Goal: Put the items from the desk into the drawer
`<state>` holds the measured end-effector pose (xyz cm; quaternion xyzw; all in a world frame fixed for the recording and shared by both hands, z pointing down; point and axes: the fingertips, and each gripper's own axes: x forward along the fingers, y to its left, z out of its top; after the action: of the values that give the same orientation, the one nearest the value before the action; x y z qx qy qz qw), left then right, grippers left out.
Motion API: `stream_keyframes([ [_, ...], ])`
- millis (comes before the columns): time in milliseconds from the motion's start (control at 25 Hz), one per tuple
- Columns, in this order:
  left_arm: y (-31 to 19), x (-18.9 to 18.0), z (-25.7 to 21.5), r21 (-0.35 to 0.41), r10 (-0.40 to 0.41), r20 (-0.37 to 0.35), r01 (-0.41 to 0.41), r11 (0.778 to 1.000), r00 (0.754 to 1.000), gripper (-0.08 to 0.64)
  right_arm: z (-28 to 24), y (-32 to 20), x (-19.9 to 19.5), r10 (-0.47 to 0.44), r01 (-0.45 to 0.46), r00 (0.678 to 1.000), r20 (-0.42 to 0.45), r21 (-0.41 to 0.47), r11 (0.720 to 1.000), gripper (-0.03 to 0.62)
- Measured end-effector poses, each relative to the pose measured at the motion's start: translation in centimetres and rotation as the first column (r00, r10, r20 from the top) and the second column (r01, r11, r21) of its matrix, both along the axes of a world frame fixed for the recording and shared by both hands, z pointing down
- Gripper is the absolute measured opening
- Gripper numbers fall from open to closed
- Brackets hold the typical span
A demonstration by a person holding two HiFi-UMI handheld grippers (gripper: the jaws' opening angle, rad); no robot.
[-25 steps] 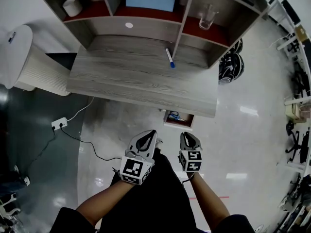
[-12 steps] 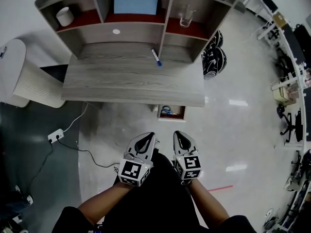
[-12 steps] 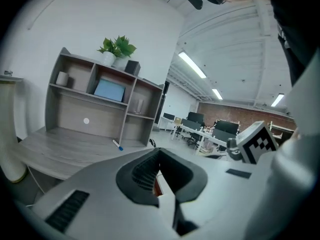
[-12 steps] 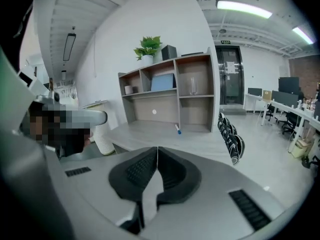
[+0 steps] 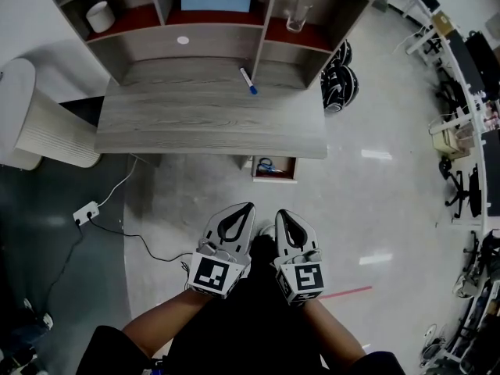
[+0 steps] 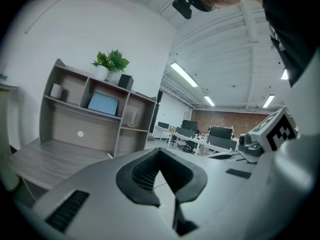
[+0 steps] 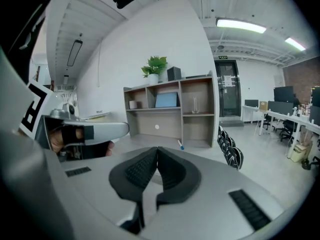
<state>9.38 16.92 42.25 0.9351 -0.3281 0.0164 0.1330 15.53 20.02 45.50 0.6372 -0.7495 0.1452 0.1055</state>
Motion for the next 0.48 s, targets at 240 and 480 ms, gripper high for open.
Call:
stream_keyframes([
  [240,-0.5,0.4,-2.5,0.045,-0.090,-0.010,0.091,0.995,0.996,0.003,-4.5,-1.7,1.1,-0.028,0.028,1.000,0.000,0.084,0.996,0.018],
  [480,-0.9,3.3,-3.4,0.065,-0.157,0.005,0.156,0.986,0.988,0.003,-6.3,-3.5,4.4,-0.117,0.123,0.992,-0.049,0.128,0.984,0.020],
])
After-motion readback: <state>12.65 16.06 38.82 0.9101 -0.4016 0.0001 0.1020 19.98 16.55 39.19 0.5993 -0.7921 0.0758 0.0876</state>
